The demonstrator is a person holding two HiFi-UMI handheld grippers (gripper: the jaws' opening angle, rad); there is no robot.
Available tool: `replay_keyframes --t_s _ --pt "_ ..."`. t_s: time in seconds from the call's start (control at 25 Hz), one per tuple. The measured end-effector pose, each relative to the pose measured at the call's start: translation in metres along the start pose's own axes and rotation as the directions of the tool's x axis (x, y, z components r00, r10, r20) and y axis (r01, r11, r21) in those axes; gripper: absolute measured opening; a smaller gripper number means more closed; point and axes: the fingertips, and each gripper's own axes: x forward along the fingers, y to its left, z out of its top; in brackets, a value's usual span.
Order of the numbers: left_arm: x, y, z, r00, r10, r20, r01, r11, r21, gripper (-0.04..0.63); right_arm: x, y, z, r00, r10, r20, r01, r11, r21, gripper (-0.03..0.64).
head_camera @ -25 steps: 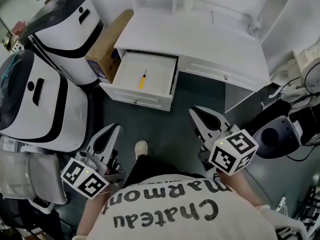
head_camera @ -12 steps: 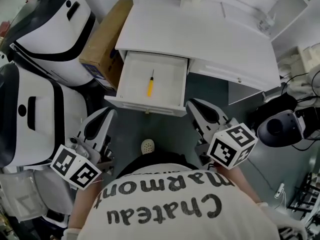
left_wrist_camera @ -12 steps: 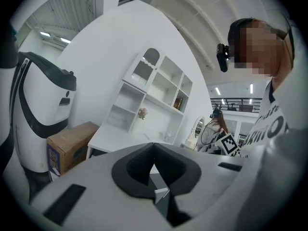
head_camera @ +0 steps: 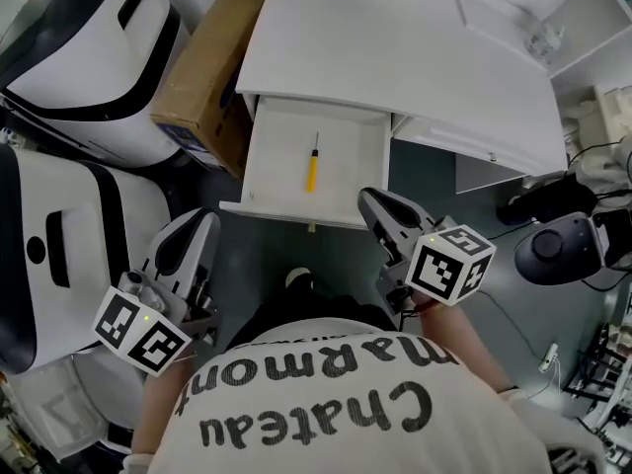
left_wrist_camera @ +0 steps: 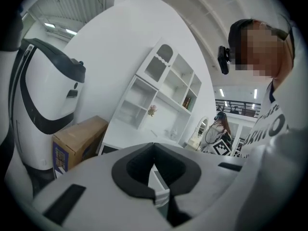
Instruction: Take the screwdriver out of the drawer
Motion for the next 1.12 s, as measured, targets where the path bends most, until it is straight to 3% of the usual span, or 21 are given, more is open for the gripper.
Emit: replay_keyframes --t_s 0.28,0.44,0.76,0.92,1.0,1.12 --pt "-0.023 0.044 -0.012 0.999 0.053 0.003 -0.053 0.997 -0.051 0.023 0.067 -0.033 -0.027 0.98 -0.078 -0.185 0.06 0.993 -0.102 0.032" --pt "-0.046 0.059 -0.015 0.993 0.113 0.032 -0.11 0.99 -0.086 0.023 0.098 -0.053 -0.037 0.957 -0.116 -0.266 0.093 0.991 -0.099 0.032" --pt "-0.074 0.096 -0.026 0.973 0.228 0.042 -0.219 0.962 -0.163 0.023 0.156 -0.097 -0.074 0.867 -0.255 -0.429 0.144 0.951 -0.274 0.032" --pt "-0.075 0.103 -0.017 0.96 0.273 0.065 -0.26 0.953 -0.157 0.023 0.173 -0.116 -0.09 0.823 -0.25 -0.51 0.161 0.964 -0.213 0.034" --pt "-0.074 0.107 -0.016 0.953 0.296 0.07 -0.282 0.945 -0.166 0.023 0.182 -0.126 -0.087 0.823 -0.246 -0.512 0.183 0.968 -0.172 0.034" --pt "-0.071 0.115 -0.011 0.941 0.33 0.073 -0.314 0.933 -0.176 0.023 0.193 -0.139 -0.089 0.799 -0.269 -0.538 0.194 0.962 -0.193 0.034"
